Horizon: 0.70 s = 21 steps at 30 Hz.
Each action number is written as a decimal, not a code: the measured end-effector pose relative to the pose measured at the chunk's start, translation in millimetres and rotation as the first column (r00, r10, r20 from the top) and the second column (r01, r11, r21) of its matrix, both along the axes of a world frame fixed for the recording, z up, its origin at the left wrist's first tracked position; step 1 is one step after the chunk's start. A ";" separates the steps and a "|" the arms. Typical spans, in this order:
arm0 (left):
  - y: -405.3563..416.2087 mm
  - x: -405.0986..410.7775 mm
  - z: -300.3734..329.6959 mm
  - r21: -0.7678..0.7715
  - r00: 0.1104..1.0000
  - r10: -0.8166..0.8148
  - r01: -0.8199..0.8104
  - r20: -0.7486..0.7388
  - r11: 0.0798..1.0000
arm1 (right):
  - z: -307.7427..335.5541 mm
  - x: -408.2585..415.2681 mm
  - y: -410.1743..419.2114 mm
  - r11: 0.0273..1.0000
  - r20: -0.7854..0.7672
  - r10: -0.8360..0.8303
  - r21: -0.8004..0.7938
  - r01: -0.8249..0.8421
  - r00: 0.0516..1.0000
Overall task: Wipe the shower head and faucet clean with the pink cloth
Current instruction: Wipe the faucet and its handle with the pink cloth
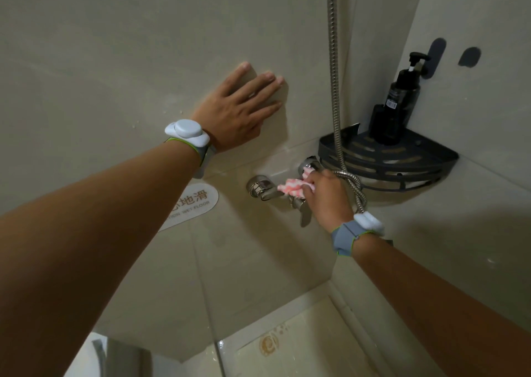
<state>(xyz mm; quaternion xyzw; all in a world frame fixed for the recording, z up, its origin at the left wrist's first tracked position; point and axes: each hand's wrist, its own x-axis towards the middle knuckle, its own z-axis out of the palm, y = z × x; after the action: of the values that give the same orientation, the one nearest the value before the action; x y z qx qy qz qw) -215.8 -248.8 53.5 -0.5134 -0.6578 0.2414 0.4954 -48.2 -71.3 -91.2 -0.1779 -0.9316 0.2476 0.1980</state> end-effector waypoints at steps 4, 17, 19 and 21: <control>0.0 -3.0 -0.9 0.004 1.000 0.001 -0.001 -0.021 1.000 | -14.0 20.0 -7.1 1.000 -0.138 0.006 0.019 -0.003 0.990; -1.2 0.2 -0.9 -0.014 1.000 0.019 -0.019 -0.024 1.000 | -10.7 1.8 -8.7 0.978 0.027 -0.177 -0.106 0.179 0.984; -0.1 1.1 -1.2 -0.022 0.999 0.029 -0.029 -0.016 0.999 | -10.1 2.4 -7.5 0.983 0.040 -0.162 -0.085 0.165 0.986; -0.8 1.5 -0.4 -0.027 0.999 0.038 -0.038 -0.009 0.999 | -10.8 9.1 -13.9 0.998 -0.047 -0.043 -0.040 0.042 0.998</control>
<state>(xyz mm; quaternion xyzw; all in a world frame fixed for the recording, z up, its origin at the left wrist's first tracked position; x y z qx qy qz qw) -214.3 -249.6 53.1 -0.5066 -0.6621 0.2617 0.4864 -39.0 -85.1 -102.0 -0.1955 -0.9176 0.2655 0.2221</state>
